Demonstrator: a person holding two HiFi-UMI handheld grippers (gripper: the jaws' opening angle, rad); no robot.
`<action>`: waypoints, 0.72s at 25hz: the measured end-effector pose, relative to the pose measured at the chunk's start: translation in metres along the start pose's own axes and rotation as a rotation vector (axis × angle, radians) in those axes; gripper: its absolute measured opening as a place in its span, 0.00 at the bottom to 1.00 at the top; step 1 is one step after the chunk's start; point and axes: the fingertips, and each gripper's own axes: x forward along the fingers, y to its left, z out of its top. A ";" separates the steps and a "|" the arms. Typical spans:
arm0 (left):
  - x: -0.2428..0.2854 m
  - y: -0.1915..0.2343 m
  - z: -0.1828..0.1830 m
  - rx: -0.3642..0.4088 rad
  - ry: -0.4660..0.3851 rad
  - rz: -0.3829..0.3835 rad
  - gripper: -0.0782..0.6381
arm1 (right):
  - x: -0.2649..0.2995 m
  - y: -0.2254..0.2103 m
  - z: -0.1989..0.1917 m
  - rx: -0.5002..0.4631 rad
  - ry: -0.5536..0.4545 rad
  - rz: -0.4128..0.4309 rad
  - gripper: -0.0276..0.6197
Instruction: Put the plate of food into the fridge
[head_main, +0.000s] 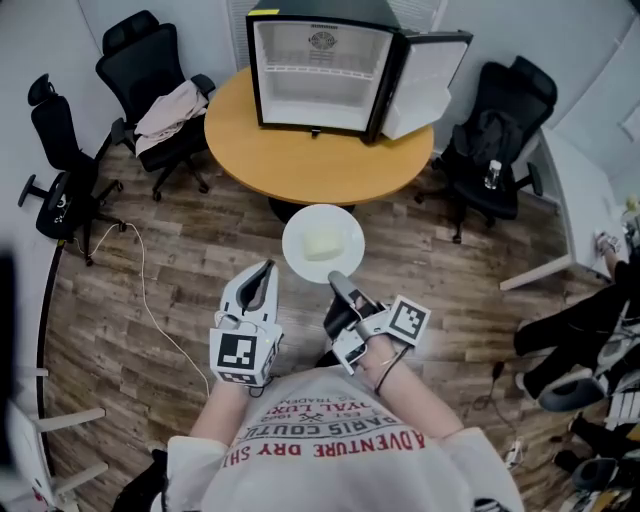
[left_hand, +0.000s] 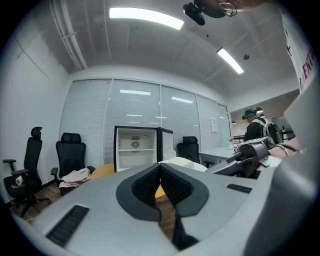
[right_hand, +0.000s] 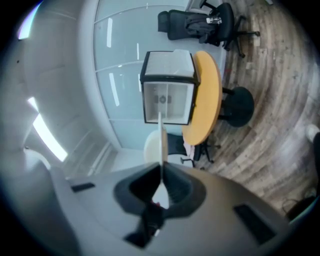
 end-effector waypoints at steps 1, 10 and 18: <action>0.014 -0.002 0.003 0.000 -0.003 0.011 0.15 | 0.005 0.002 0.015 -0.007 0.011 0.006 0.10; 0.117 -0.009 0.017 -0.006 -0.020 0.078 0.15 | 0.034 0.010 0.125 -0.040 0.058 0.025 0.10; 0.184 0.011 0.024 -0.014 -0.026 0.044 0.15 | 0.068 0.011 0.175 -0.050 0.028 0.013 0.10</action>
